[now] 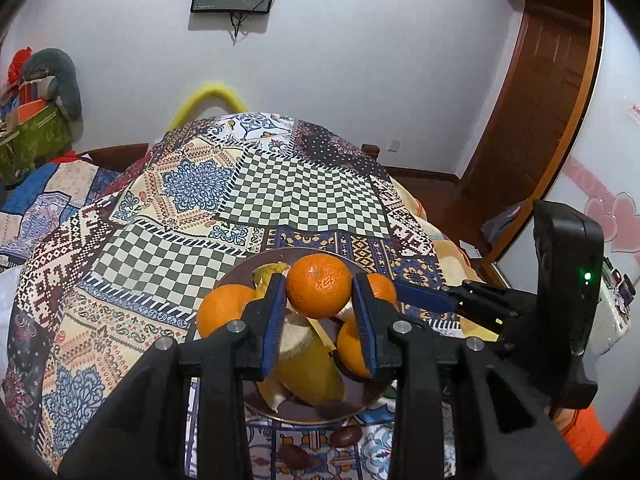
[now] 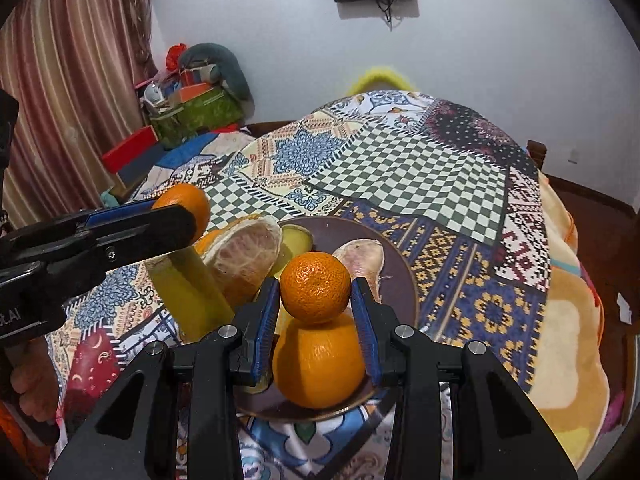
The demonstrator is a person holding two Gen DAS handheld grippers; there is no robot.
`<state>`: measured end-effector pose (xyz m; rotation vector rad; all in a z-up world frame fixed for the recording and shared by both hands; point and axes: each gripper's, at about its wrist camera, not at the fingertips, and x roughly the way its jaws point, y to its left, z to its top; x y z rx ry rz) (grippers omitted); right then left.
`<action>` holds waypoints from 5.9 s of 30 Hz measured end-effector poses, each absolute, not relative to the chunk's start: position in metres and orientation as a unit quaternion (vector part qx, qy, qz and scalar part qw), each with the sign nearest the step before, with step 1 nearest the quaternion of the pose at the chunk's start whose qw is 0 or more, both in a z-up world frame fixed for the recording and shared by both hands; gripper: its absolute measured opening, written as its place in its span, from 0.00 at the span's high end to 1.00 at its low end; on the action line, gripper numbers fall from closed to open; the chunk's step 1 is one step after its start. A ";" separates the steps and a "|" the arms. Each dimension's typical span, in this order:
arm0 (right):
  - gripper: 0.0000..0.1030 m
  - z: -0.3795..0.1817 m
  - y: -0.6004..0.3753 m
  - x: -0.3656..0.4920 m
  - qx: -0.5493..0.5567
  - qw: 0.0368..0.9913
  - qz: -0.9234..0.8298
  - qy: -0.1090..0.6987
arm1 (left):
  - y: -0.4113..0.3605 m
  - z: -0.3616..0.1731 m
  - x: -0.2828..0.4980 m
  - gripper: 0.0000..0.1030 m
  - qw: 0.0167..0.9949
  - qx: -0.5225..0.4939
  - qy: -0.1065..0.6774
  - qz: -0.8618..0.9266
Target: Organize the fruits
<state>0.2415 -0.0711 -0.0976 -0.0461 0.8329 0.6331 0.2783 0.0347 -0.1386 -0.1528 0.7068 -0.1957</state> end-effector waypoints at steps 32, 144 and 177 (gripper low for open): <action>0.66 -0.093 -0.106 0.238 0.006 0.869 0.287 0.403 | 0.025 -0.146 0.285 0.68 0.931 -0.042 0.355 -0.075; 0.63 -0.117 -0.088 0.187 -0.018 0.842 0.299 0.449 | 0.033 -0.211 0.232 0.64 0.889 -0.063 0.448 -0.072; 0.45 0.083 -0.139 0.069 0.031 0.951 0.266 0.154 | 0.017 0.006 0.069 0.46 0.991 -0.024 0.130 -0.031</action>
